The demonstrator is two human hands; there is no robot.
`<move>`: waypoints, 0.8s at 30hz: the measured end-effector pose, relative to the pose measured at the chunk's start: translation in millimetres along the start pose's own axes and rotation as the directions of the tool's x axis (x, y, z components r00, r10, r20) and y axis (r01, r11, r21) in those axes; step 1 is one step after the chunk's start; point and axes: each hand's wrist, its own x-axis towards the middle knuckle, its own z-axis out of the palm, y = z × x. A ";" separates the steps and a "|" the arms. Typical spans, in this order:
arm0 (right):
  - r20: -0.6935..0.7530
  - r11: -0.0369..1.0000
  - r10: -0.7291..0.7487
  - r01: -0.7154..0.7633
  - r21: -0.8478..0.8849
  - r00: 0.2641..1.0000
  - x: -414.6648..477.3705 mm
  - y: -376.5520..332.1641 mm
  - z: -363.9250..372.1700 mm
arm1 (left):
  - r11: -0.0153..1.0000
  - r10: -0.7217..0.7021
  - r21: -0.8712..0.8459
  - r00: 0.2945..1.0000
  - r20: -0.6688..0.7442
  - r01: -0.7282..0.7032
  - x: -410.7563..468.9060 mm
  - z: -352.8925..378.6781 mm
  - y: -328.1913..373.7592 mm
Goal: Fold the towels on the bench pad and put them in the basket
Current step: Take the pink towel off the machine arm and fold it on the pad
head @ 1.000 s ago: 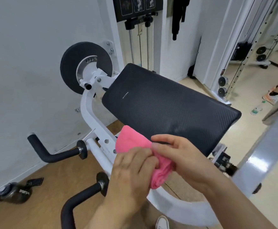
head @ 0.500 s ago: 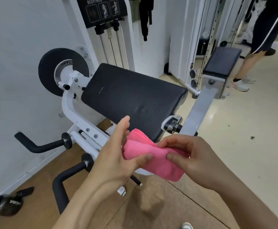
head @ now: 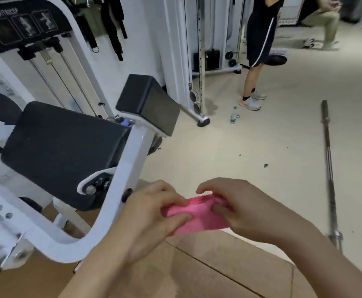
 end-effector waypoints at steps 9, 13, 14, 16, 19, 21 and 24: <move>-0.011 0.972 0.159 -0.158 -0.175 0.987 9.8 132.8 -48.9 | 0.992 -0.036 0.121 0.995 -0.093 0.047 86.2 69.7 6.8; -0.073 0.983 0.178 -0.175 0.046 0.981 44.5 170.6 -59.6 | 0.988 -0.055 0.141 0.997 -0.058 0.062 130.2 90.5 -11.0; -0.024 0.986 0.158 -0.157 0.052 0.987 55.5 176.7 -61.9 | 0.989 -0.037 0.141 0.998 -0.060 0.045 144.6 96.2 -13.7; 0.131 0.995 0.095 -0.097 0.010 0.987 82.2 184.7 -65.9 | 0.989 0.045 0.144 0.996 -0.073 -0.034 176.8 106.1 -17.4; 0.268 0.994 0.029 0.000 -0.109 0.963 137.6 197.4 -73.6 | 0.981 0.163 0.121 0.985 -0.057 -0.155 232.7 116.2 -23.4; 0.273 0.986 -0.027 0.070 -0.149 0.962 178.6 214.8 -79.6 | 0.978 0.188 0.103 0.980 -0.072 -0.180 271.6 118.4 -32.8; 0.218 0.959 -0.035 0.094 -0.268 0.975 233.1 244.1 -103.7 | 0.980 0.156 0.140 0.982 -0.105 -0.141 321.9 115.2 -50.3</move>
